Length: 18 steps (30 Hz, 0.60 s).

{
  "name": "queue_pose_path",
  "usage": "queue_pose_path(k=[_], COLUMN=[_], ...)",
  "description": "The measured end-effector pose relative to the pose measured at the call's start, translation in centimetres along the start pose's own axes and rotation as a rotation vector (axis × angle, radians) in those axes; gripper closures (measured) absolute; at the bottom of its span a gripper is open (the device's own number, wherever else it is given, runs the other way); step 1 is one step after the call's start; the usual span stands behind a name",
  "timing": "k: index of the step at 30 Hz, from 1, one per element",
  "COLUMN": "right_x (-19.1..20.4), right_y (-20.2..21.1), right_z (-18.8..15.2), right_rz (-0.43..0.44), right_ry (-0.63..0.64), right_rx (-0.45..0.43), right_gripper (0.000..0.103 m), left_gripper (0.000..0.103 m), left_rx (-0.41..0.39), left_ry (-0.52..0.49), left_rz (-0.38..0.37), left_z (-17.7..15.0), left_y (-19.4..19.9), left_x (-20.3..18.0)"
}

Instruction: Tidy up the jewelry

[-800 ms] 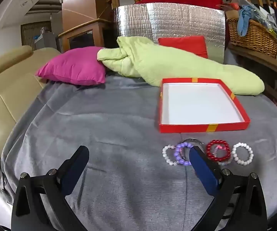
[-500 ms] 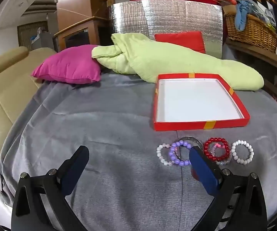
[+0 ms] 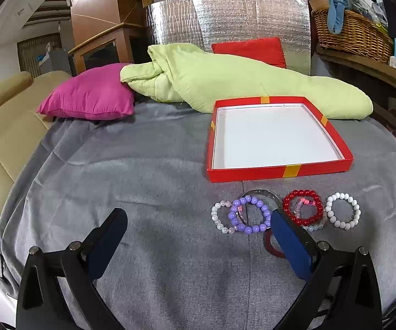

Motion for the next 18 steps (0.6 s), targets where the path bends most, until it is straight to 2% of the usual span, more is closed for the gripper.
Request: queue_pose_path(k=[18], right_x=[2.2], right_y=[-0.5], right_z=[-0.3], right_rz=[0.033], right_ry=[0.034], right_rx=[0.007], right_gripper=[0.0], left_gripper=[0.0], left_rx=[0.004], left_ry=[0.003], left_rz=[-0.003], left_z=[-0.1], left_y=[0.2], left_x=[0.6])
Point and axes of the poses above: each gripper's, at about its wrist camera, not at the fingertips, and y roughly against the way its jaws point, x to its left, z to its top, the point moved 2 cm from there along -y, roughly the way its jaws point, and after that the axes turned 9 degrees about -x, right-handed, at the moved point
